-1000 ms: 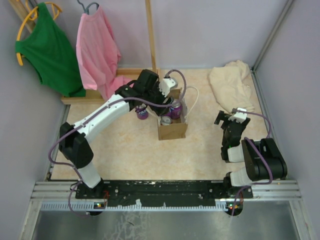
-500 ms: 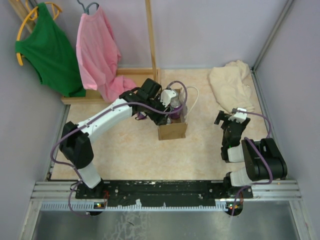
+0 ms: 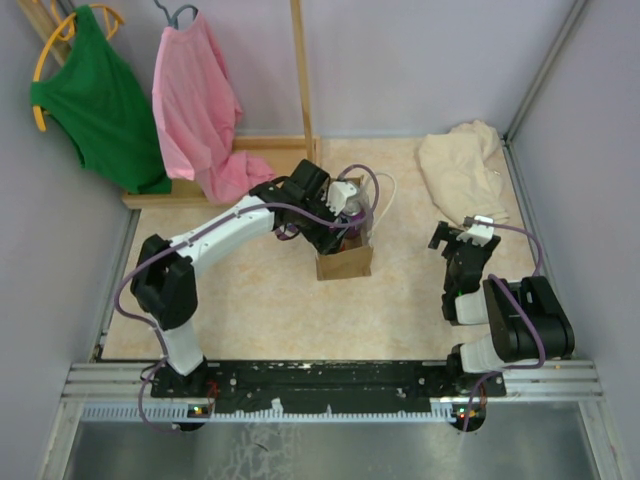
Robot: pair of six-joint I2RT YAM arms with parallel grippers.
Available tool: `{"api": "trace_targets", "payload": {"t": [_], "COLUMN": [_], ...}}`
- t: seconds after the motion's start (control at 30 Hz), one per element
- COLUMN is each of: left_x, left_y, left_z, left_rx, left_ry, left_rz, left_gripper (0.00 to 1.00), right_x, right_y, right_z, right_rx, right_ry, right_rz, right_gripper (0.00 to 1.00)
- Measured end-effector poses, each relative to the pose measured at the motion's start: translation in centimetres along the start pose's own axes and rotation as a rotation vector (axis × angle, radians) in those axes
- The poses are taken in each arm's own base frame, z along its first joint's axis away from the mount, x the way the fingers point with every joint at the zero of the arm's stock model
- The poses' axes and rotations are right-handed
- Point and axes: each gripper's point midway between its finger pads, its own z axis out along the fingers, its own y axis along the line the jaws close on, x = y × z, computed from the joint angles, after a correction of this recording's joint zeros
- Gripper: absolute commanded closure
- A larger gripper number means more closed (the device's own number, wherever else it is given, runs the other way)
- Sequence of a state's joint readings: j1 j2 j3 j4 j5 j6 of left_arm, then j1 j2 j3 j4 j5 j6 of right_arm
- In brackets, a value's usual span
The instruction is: Take the beverage out of the canvas bag
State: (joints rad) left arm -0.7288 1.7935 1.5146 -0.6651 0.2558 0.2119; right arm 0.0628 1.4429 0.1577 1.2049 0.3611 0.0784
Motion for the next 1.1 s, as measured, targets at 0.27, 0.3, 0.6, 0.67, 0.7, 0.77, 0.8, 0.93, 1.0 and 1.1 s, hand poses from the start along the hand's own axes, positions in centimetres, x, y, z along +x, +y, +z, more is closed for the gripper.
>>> {"api": "trace_targets", "payload": {"t": [0.27, 0.3, 0.6, 0.67, 0.7, 0.77, 0.8, 0.93, 1.0, 1.1], "left_x": [0.1, 0.1, 0.4, 0.5, 0.6, 0.9, 1.1, 1.1, 1.1, 1.1], "left_y": [0.9, 0.9, 0.7, 0.6, 0.5, 0.1, -0.1, -0.5, -0.5, -0.5], "left_z": [0.8, 0.9, 1.3, 1.5, 1.6, 2.3, 2.6, 2.8, 2.8, 2.8], "left_rx": [-0.042, -0.044, -0.033, -0.024, -0.018, 0.003, 0.011, 0.027, 0.026, 0.026], "left_ry": [0.011, 0.013, 0.023, 0.027, 0.032, 0.046, 0.052, 0.057, 0.059, 0.060], "left_rz": [-0.017, -0.020, -0.034, -0.035, -0.036, -0.039, -0.042, -0.042, -0.046, -0.047], "left_gripper": [0.06, 0.06, 0.11, 0.15, 0.19, 0.31, 0.35, 0.53, 0.65, 0.93], "right_x": [0.0, 0.0, 0.0, 0.0, 0.0, 0.0, 0.0, 0.0, 0.0, 0.0], "right_y": [0.0, 0.0, 0.0, 0.0, 0.0, 0.0, 0.0, 0.0, 0.0, 0.0], "right_z": [0.0, 0.0, 0.0, 0.0, 0.0, 0.0, 0.0, 0.0, 0.0, 0.0], "right_rx": [0.000, 0.000, 0.000, 0.000, 0.000, 0.000, 0.000, 0.000, 0.000, 0.000], "right_ry": [0.000, 0.000, 0.000, 0.000, 0.000, 0.000, 0.000, 0.000, 0.000, 0.000], "right_rz": [0.000, 0.000, 0.000, 0.000, 0.000, 0.000, 0.000, 0.000, 0.000, 0.000], "right_gripper": [0.01, 0.01, 0.01, 0.01, 0.01, 0.01, 0.01, 0.01, 0.01, 0.01]}}
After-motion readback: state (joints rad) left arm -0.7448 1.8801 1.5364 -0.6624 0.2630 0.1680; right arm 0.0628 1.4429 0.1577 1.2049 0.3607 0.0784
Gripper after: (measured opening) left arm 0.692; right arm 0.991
